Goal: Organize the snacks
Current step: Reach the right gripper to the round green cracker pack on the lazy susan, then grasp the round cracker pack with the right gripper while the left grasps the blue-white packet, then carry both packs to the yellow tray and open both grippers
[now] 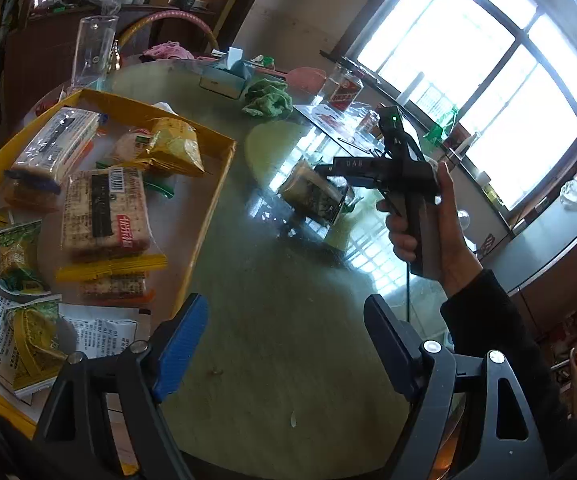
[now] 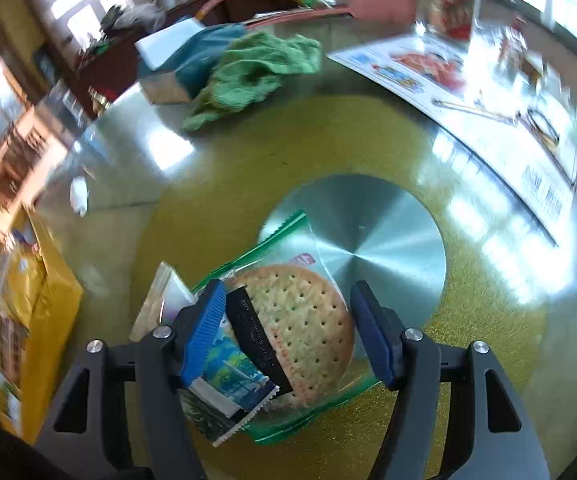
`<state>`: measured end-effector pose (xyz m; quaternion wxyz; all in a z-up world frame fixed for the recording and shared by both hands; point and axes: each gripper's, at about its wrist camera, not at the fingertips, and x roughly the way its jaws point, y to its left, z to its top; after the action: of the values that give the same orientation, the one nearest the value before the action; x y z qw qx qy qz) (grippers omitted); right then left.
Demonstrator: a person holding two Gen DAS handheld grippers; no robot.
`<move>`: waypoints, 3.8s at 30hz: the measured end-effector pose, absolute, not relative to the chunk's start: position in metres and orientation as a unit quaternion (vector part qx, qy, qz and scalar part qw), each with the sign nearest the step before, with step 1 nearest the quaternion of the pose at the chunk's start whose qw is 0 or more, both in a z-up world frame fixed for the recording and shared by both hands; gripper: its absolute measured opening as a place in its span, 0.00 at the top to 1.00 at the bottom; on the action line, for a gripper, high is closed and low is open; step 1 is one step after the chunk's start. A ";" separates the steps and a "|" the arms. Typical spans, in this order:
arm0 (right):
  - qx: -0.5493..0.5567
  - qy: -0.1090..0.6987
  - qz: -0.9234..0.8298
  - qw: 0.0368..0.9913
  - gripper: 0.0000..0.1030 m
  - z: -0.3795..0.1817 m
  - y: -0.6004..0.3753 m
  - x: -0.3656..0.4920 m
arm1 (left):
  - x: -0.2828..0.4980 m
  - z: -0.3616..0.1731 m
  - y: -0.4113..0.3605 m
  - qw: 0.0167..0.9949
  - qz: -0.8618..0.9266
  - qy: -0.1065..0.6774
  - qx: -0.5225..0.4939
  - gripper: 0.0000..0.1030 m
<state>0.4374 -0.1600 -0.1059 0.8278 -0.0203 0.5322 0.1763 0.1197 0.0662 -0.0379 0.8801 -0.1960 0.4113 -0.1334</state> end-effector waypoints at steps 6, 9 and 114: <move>-0.040 0.547 0.208 0.809 0.35 -0.104 -0.152 0.395 | 0.117 -0.037 0.065 0.878 -0.141 0.410 -0.202 0.22; -0.040 0.547 0.207 0.810 0.38 -0.104 -0.155 0.373 | 0.119 -0.035 0.060 0.878 -0.144 0.412 -0.199 0.22; -0.015 0.448 0.315 0.836 0.26 -0.071 0.064 0.174 | 0.088 -0.069 0.244 0.884 -0.006 0.399 -0.244 0.85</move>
<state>0.1744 0.0643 -0.0709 0.8364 -0.0148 0.4480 0.3155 0.0879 0.2437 -0.0688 0.8841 -0.2438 0.3986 -0.0064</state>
